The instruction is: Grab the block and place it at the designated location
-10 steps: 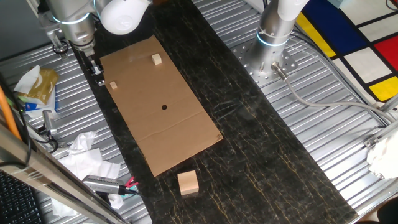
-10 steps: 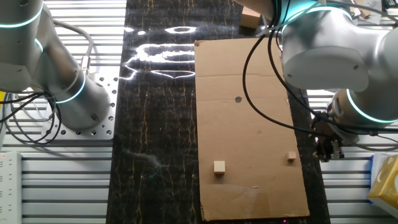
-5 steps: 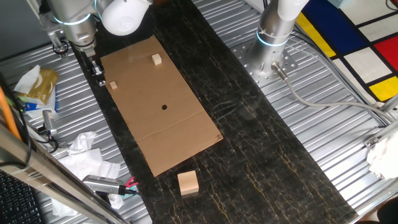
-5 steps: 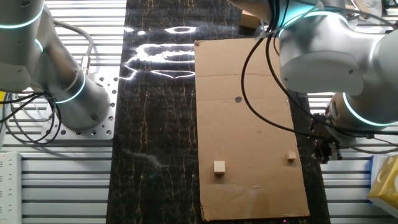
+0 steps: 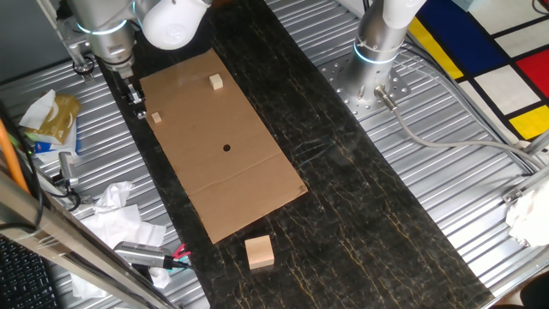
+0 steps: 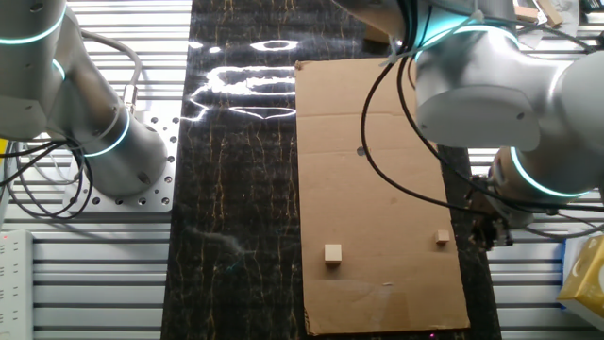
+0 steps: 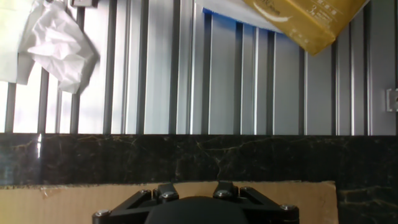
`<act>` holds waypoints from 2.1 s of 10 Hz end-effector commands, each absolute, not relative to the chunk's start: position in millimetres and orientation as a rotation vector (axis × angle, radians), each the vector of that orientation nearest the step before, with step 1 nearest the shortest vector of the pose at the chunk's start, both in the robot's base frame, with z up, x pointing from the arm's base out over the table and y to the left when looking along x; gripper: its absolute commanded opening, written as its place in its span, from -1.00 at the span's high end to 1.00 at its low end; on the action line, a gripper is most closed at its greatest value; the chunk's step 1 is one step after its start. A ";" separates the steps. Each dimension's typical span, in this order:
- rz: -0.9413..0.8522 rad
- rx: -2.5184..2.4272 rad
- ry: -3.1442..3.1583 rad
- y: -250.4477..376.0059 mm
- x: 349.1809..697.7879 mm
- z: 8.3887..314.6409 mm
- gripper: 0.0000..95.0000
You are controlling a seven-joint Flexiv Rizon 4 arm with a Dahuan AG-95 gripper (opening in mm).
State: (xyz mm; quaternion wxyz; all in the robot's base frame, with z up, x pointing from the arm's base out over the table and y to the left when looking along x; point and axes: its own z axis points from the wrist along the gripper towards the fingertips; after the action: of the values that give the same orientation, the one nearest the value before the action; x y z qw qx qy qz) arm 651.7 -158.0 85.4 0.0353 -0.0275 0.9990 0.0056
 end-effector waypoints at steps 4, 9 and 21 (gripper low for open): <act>0.016 -0.086 3.063 -159.0 646.7 82.4 0.20; 0.014 -0.088 3.060 -160.0 643.2 79.9 0.20; 0.012 -0.090 3.055 -162.1 644.8 68.3 0.20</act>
State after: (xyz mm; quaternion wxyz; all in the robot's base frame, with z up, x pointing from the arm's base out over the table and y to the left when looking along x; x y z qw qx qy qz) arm 645.2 -162.1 67.8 0.0423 -0.0289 0.9987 0.0046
